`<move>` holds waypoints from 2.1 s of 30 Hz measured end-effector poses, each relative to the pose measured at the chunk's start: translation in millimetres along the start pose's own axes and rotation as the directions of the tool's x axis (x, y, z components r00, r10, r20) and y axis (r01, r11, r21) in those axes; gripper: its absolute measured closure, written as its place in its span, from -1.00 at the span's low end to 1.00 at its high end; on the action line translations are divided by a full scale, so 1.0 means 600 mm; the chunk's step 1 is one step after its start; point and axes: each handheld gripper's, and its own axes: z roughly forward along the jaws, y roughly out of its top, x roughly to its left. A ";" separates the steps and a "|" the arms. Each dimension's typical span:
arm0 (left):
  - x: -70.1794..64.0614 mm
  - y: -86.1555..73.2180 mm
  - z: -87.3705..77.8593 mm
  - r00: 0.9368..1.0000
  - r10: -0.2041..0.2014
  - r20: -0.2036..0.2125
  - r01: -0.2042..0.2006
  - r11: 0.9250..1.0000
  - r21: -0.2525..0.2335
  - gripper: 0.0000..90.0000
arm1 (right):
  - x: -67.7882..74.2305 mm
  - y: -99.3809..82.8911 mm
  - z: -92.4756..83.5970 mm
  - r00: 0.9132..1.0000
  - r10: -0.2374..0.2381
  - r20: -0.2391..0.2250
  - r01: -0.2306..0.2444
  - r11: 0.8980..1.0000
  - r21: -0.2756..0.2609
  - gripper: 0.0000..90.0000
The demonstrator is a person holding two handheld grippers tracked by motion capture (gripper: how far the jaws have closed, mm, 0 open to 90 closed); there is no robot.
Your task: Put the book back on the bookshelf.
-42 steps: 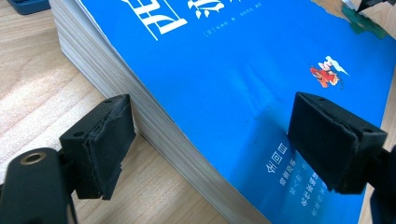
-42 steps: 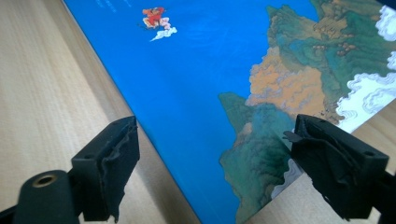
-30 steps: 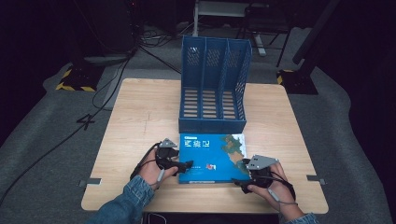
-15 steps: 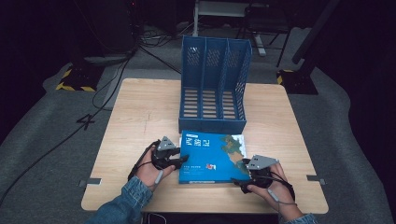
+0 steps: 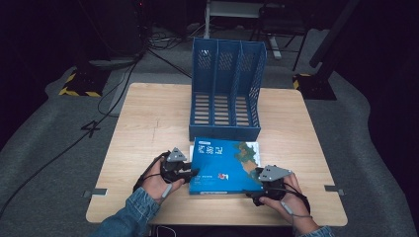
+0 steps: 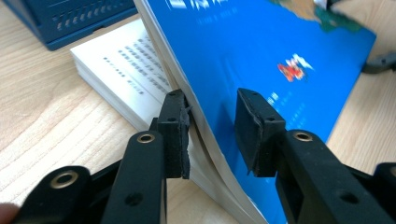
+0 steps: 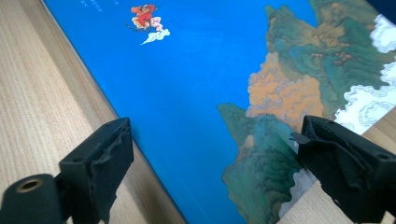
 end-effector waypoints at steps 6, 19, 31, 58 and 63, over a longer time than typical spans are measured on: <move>0.005 0.005 -0.002 0.996 0.092 0.021 -0.092 0.996 -0.008 0.47 | 0.003 0.000 0.003 1.000 -0.022 0.008 0.022 1.000 -0.001 -0.79; 0.009 0.008 -0.006 0.998 0.030 0.058 -0.028 0.999 -0.027 0.72 | 0.031 0.018 0.017 1.000 -0.015 -0.027 0.014 0.998 -0.055 -0.65; -0.008 0.033 -0.031 0.995 0.021 0.092 -0.019 0.999 -0.027 0.83 | 0.090 0.065 0.042 0.988 -0.112 -0.109 0.105 0.992 -0.068 -0.64; -0.016 0.123 -0.045 0.990 -0.071 0.119 0.061 0.994 0.090 0.85 | 0.147 0.109 0.096 0.928 -0.319 0.193 0.345 0.931 -0.122 -0.97; -0.024 0.142 -0.046 0.992 -0.068 0.104 0.058 0.994 0.098 0.85 | 0.139 0.105 0.103 0.880 -0.377 0.288 0.414 0.907 -0.078 -0.99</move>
